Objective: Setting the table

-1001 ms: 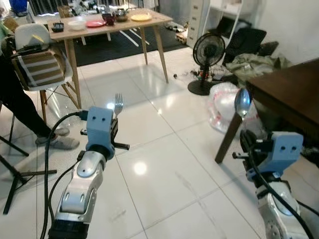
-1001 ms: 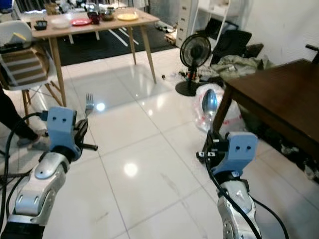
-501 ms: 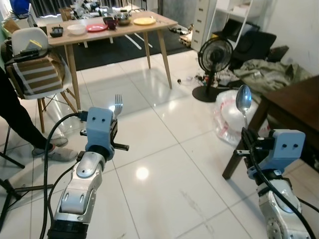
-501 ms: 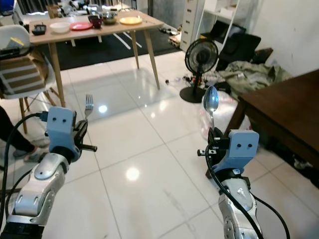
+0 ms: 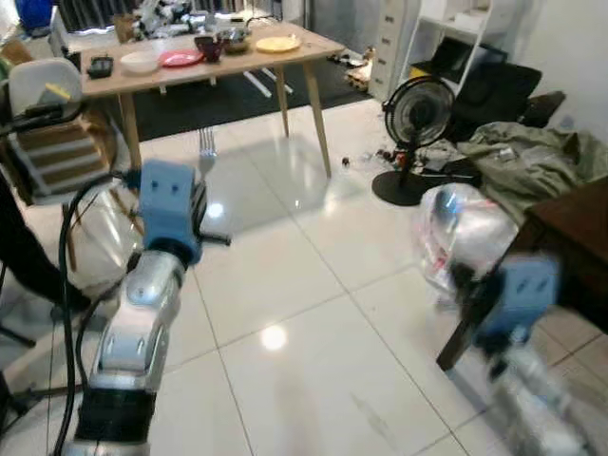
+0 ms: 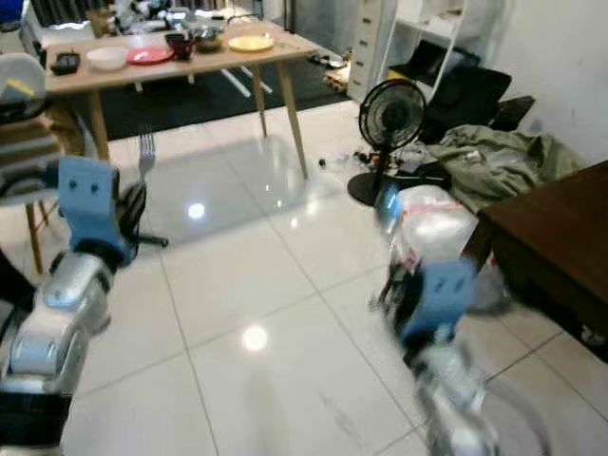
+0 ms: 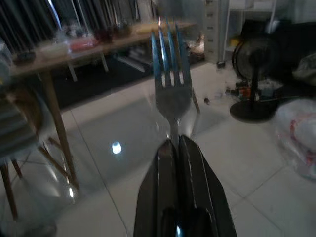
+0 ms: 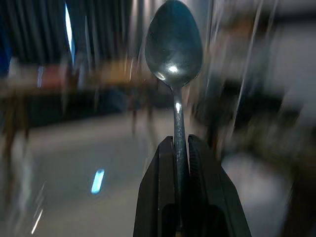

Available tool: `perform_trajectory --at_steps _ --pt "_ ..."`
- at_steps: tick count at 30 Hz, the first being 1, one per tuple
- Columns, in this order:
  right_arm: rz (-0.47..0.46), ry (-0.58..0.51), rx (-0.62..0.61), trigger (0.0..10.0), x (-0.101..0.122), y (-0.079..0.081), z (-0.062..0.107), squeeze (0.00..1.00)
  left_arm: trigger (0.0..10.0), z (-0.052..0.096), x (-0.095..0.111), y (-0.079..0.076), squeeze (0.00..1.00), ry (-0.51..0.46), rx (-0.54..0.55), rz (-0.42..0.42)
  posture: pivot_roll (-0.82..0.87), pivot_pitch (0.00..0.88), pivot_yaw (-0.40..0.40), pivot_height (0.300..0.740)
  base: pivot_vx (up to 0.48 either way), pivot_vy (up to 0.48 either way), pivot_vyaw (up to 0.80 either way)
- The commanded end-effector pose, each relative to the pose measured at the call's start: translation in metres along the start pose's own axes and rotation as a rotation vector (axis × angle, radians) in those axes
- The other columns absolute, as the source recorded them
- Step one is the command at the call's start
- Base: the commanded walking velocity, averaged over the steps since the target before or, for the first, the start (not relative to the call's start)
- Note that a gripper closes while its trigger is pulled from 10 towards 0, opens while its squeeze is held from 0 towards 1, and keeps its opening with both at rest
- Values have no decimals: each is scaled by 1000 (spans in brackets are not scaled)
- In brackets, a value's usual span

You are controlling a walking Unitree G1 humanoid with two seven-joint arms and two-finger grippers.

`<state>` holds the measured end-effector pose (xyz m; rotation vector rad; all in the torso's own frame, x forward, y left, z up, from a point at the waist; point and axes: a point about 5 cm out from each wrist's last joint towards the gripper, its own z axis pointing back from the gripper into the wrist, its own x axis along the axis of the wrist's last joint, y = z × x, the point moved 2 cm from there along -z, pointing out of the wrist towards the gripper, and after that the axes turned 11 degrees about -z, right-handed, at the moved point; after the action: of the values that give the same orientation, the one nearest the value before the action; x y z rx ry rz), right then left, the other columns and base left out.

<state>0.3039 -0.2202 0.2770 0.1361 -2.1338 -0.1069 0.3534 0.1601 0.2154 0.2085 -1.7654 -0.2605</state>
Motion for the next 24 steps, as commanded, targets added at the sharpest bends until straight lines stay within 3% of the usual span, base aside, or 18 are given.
perform_trajectory --at_steps 1,2,4,5,9,14,15,18,20,24 --pt "-26 5 15 10000 1 6 2 0 10000 2 -6 -1 0 28 -6 -5 -9 111 102 740 472 0 0" --pt "-20 6 30 10000 2 8 1 0 10000 1 -4 -2 0 23 -4 -5 -7 113 95 740 472 0 0" --pt "-2 101 57 10000 -22 11 13 0 10000 -8 11 8 0 -25 22 -10 -7 113 95 740 472 0 0" --pt "-2 101 57 10000 -22 11 13 0 10000 -8 11 8 0 -25 22 -10 -7 113 95 740 472 0 0" --pt "-5 259 52 10000 -68 13 43 0 10000 -21 38 27 0 -103 68 -8 0 113 91 740 472 0 0" --pt "-30 191 48 10000 -49 15 27 0 10000 -15 20 24 0 -50 55 -15 0 113 91 740 472 0 0" --pt "-33 93 60 10000 -19 19 10 0 10000 -8 7 15 0 -16 34 -24 2 114 99 740 472 0 0" --pt "-40 0 82 10000 10 26 -1 0 10000 -2 2 7 0 -2 16 -25 -4 117 97 740 475 0 0" --pt "-37 10 89 10000 6 28 2 0 10000 -5 7 7 0 -17 16 -20 -5 118 97 740 472 0 0" --pt "-15 154 77 10000 -38 25 26 0 10000 -16 28 19 0 -80 46 -18 3 117 95 740 478 0 0"
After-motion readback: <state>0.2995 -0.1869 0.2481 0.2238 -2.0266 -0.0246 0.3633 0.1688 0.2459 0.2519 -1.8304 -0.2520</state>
